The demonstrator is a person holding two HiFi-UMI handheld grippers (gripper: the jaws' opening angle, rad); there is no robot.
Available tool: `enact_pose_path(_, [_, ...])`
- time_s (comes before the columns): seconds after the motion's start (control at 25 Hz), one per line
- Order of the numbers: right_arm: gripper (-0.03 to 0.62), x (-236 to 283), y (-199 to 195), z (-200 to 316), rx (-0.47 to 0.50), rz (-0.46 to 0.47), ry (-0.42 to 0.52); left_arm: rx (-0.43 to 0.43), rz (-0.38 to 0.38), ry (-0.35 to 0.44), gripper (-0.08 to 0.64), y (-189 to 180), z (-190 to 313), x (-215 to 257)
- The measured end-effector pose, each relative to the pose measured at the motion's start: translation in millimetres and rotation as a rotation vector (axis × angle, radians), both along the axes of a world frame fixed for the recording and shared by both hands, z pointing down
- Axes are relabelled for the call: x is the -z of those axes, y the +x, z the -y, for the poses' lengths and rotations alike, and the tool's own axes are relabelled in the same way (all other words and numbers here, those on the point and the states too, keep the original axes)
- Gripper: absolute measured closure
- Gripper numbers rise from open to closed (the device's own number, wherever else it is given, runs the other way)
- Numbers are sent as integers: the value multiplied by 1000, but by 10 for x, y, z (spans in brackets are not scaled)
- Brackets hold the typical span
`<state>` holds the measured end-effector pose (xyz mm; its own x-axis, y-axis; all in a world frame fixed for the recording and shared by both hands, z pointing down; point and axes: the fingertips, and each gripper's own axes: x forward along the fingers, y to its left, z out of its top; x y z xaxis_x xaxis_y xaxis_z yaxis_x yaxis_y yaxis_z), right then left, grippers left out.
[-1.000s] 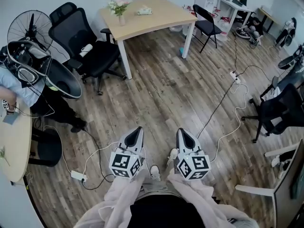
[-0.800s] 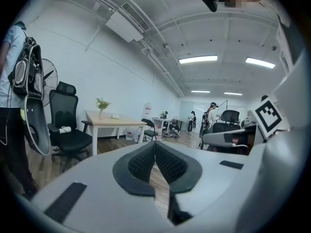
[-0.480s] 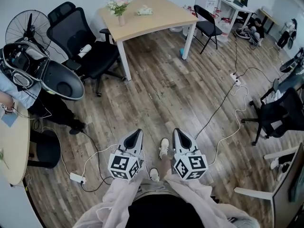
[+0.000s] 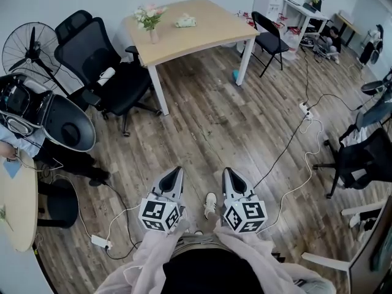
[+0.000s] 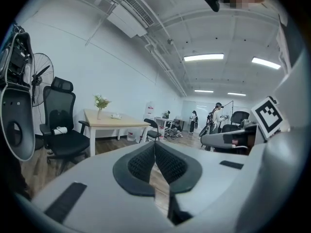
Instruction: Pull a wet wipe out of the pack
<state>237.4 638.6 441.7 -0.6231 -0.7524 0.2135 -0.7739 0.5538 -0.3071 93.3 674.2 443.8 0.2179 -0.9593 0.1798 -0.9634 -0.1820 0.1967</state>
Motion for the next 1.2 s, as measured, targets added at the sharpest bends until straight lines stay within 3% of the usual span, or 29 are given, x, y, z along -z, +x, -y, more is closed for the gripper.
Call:
enact_pose_path(0.6, [580, -62, 69, 1247, -10, -31, -8, 5, -15, -16, 548, 0, 1236, -41])
enact_pose_path(1.2, [580, -171, -102, 1909, 55, -26, -4, 54, -51, -21, 548, -62, 1886, -192])
